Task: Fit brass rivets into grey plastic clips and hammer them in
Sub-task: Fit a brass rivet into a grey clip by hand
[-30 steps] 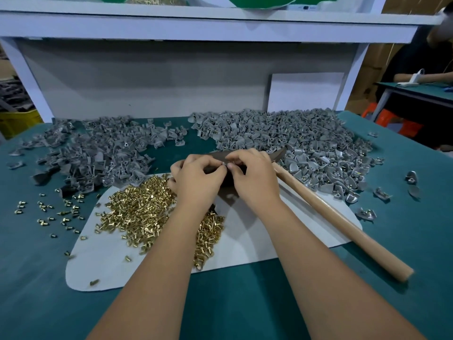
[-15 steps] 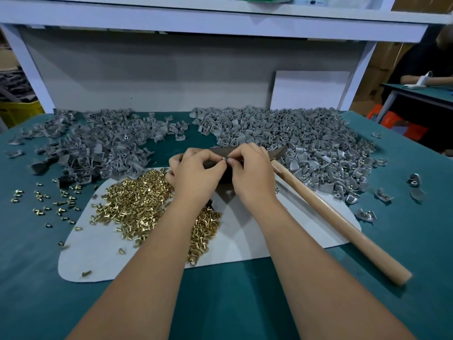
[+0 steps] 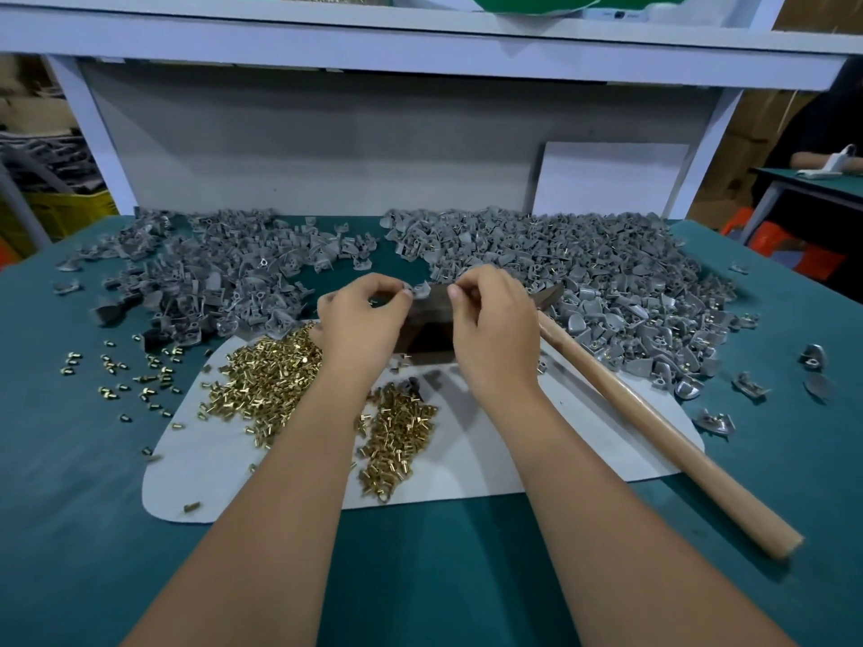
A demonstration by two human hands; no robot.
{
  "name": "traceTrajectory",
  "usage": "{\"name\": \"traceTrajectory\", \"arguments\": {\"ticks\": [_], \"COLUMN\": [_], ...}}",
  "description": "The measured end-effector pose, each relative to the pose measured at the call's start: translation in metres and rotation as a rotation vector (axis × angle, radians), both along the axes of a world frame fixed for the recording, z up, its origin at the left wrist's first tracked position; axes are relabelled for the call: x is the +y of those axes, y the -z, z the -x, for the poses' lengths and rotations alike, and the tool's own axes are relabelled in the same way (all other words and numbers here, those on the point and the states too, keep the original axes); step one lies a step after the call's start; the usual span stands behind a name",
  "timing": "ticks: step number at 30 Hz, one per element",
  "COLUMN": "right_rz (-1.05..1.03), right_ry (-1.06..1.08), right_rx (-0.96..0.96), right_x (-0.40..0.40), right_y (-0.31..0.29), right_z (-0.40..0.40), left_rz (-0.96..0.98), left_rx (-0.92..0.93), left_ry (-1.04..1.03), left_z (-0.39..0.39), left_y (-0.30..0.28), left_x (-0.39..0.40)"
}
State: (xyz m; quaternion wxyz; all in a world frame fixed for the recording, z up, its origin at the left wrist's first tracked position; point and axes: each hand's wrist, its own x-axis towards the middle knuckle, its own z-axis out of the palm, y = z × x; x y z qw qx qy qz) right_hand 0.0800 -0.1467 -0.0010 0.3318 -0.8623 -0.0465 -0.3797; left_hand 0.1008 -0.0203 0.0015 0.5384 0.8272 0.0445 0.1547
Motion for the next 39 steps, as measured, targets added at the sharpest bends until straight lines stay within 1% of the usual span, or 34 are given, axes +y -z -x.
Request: {"name": "traceTrajectory", "arguments": {"ticks": [3,7,9,10,13,15,16,17,23,30,35,39], "right_rz": [0.079,0.146,0.210,0.252,0.439,0.627,0.698,0.726,0.646,0.586,0.431,0.298], "right_ry": [-0.119,-0.300,-0.347,-0.362,-0.440,-0.464,-0.463,-0.456,-0.494,-0.528,-0.548,-0.541], "right_rx": [-0.067,-0.170,-0.167,-0.109,0.224,0.314,0.328,0.334,0.363,0.420,0.498,0.447], "right_x": [0.012,0.029,0.037,0.042,0.053,0.059,0.060,0.060,0.064,0.067,0.064,0.059], "right_y": [-0.002,-0.002,-0.004,-0.004,-0.003,0.001,0.002,0.002,-0.005,-0.007,-0.002,-0.001], "right_z": [0.007,0.016,0.018,0.019,0.019,0.018,0.018,0.017,0.020,0.021,0.019,0.018], "left_rz": [0.223,0.437,0.500,0.517,0.575,0.587,0.580,0.571,0.563,0.583,0.558,0.539], "left_rx": [-0.064,-0.149,-0.184,-0.195,-0.205,-0.219,-0.227,-0.232,-0.223,-0.235,-0.211,-0.216], "left_ry": [-0.021,-0.119,-0.151,-0.160,-0.163,-0.187,-0.199,-0.205,-0.173,-0.185,-0.177,-0.167], "left_z": [-0.003,-0.006,-0.007,-0.007,-0.008,-0.009,-0.010,-0.010,-0.013,-0.014,-0.016,-0.015], "left_y": [-0.005,-0.011,-0.014,-0.014,-0.012,-0.010,-0.009,-0.009,-0.006,-0.004,-0.002,-0.003], "left_x": [0.018,0.034,0.039,0.041,0.042,0.042,0.042,0.041,0.040,0.042,0.039,0.035]}}
